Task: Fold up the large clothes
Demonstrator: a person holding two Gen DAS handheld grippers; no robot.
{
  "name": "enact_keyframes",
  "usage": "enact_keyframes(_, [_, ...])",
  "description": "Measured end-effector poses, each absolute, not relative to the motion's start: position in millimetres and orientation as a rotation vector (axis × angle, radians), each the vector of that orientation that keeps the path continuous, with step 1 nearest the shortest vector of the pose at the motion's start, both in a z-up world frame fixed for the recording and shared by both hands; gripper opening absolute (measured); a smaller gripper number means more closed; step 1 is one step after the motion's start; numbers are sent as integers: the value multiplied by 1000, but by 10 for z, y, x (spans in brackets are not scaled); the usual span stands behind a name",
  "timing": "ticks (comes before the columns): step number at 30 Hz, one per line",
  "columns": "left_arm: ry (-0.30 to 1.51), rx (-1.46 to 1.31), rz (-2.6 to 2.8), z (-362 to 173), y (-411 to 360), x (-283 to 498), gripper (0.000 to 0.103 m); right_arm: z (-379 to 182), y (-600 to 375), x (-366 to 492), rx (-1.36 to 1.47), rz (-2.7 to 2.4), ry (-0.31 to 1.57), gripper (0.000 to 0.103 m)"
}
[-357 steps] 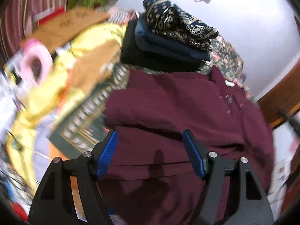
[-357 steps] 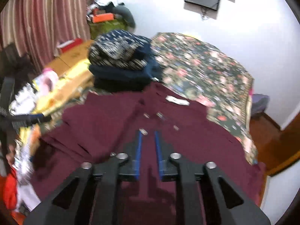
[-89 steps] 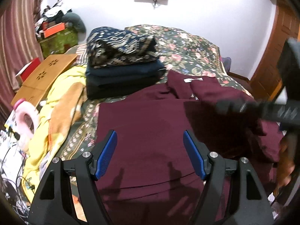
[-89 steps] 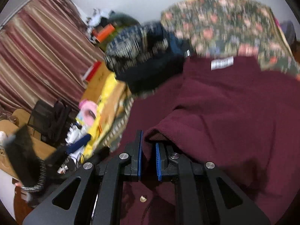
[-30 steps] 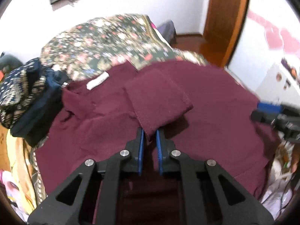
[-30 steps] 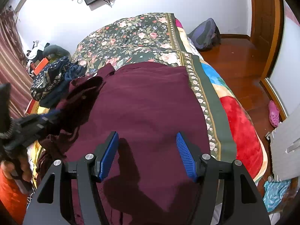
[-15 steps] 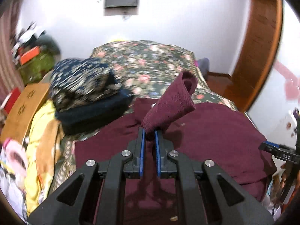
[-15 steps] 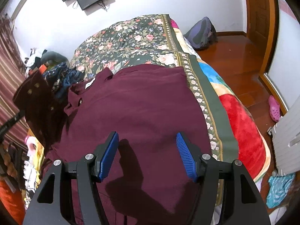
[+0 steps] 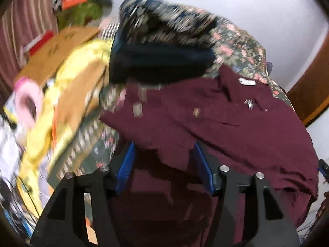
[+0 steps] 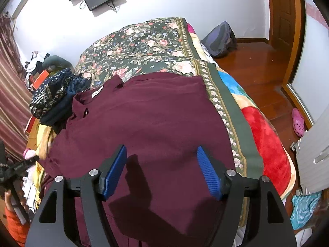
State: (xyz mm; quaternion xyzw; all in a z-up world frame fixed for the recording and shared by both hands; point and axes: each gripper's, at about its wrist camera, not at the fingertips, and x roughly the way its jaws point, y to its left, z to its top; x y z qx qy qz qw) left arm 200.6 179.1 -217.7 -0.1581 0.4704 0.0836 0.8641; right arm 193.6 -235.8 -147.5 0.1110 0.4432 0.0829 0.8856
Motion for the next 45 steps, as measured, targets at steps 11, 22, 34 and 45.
enact_keyframes(11, [1081, -755, 125, -2695, 2046, 1711, 59, -1341, -2173, 2022, 126, 102, 853, 70])
enact_keyframes(22, [1126, -1007, 45, -3084, 2073, 2051, 68, -1382, -2052, 2033, -18, 68, 861, 70])
enact_keyframes(34, [1030, -748, 210, -2782, 2114, 2215, 16, -1325, -2212, 2044, 32, 70, 861, 70])
enact_keyframes(45, [841, -416, 273, -2037, 2117, 1911, 14, -1297, -2498, 2045, 120, 40, 862, 70])
